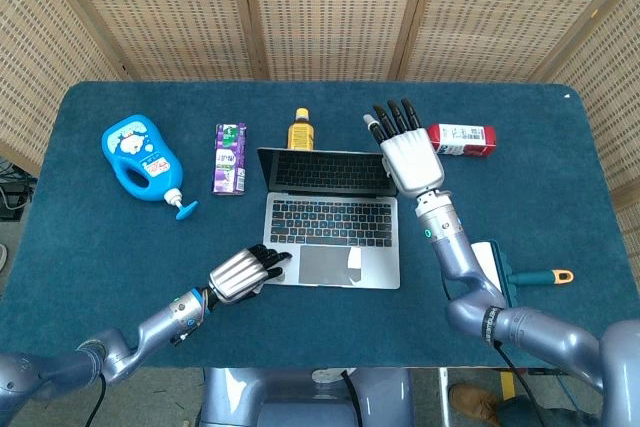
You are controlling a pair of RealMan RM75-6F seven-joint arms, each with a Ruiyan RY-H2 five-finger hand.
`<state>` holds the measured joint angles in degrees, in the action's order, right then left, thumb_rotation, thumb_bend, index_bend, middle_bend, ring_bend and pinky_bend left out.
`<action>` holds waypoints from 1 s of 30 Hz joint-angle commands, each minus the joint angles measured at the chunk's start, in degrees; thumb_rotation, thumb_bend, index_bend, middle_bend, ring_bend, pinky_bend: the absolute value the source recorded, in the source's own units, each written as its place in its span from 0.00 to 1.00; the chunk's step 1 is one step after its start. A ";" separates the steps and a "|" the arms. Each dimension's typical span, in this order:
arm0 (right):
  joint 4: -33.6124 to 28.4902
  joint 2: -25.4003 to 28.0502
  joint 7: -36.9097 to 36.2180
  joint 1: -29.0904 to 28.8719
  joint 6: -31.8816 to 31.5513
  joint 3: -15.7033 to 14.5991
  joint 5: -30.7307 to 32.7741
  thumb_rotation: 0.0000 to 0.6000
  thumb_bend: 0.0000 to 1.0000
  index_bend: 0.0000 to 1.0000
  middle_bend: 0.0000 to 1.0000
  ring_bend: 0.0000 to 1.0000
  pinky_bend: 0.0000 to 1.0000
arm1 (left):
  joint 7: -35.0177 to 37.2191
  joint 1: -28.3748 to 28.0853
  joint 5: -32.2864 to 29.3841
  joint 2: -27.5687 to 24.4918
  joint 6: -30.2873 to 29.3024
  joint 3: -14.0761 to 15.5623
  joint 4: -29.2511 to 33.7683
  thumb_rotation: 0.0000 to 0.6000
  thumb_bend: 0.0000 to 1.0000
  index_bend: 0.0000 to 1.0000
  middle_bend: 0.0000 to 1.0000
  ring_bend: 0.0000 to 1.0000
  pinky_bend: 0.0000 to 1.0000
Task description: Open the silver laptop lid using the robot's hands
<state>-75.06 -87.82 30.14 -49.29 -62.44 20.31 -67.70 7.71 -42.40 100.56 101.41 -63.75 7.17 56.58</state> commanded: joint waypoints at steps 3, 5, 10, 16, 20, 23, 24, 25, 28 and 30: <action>-7.57 4.19 -2.26 2.42 -2.45 -0.53 -1.36 1.00 0.56 0.17 0.17 0.10 0.10 | -0.25 0.52 0.55 -2.20 -2.90 -0.48 2.11 1.00 1.00 0.38 0.17 0.24 0.25; -10.18 5.90 -2.66 3.42 -3.14 -1.23 -2.24 1.00 0.56 0.17 0.16 0.10 0.10 | -0.04 0.78 0.75 -3.19 -4.06 -0.57 3.16 1.00 1.00 0.34 0.16 0.22 0.23; -15.99 11.05 -4.61 7.10 -6.50 -4.35 -7.28 1.00 0.53 0.17 0.16 0.10 0.10 | -1.21 2.12 0.94 -7.37 -8.11 -1.23 7.02 1.00 0.82 0.18 0.03 0.07 0.09; -18.17 16.30 -8.62 12.37 -12.31 -8.10 -13.94 1.00 0.18 0.13 0.13 0.09 0.05 | -7.11 7.03 -2.67 -14.96 -12.82 -2.25 14.67 1.00 0.00 0.00 0.00 0.00 0.00; -17.33 19.10 -13.33 17.22 -18.26 -11.02 -18.74 1.00 0.07 0.11 0.11 0.07 0.04 | -10.69 14.00 -7.03 -19.82 -19.22 -2.47 20.43 1.00 0.00 0.00 0.00 0.00 0.00; -15.29 19.74 -16.54 20.80 -22.47 -12.98 -21.00 1.00 0.02 0.10 0.10 0.06 0.02 | -11.43 18.70 -11.31 -23.58 -22.62 -2.97 24.04 1.00 0.00 0.00 0.00 0.00 0.00; -14.68 19.87 -17.58 22.04 -23.58 -13.65 -21.30 1.00 0.01 0.10 0.09 0.05 0.02 | -11.40 20.20 -12.62 -24.71 -23.83 -3.21 25.12 1.00 0.00 0.00 0.00 0.00 0.00; -14.16 19.92 -18.56 23.29 -24.59 -14.29 -21.42 1.00 0.00 0.10 0.09 0.04 0.01 | -11.29 21.67 -13.94 -25.82 -24.91 -3.40 26.19 1.00 0.00 0.00 0.00 0.00 0.00; -12.81 19.76 -21.38 28.40 -27.69 -16.91 -20.45 1.00 0.00 0.07 0.06 0.01 0.00 | -10.68 27.08 -18.27 -29.29 -28.97 -3.79 29.47 1.00 0.00 0.00 0.00 0.00 0.00; -12.40 19.63 -22.46 30.50 -28.70 -17.99 -20.22 1.00 0.00 0.05 0.03 0.00 0.00 | -10.42 28.95 -19.14 -30.71 -29.82 -3.54 30.72 1.00 0.00 0.00 0.00 0.00 0.00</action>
<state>-88.60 -68.31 9.55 -21.40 -89.34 4.22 -88.10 -2.84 -16.06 83.45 72.61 -91.69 3.83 85.01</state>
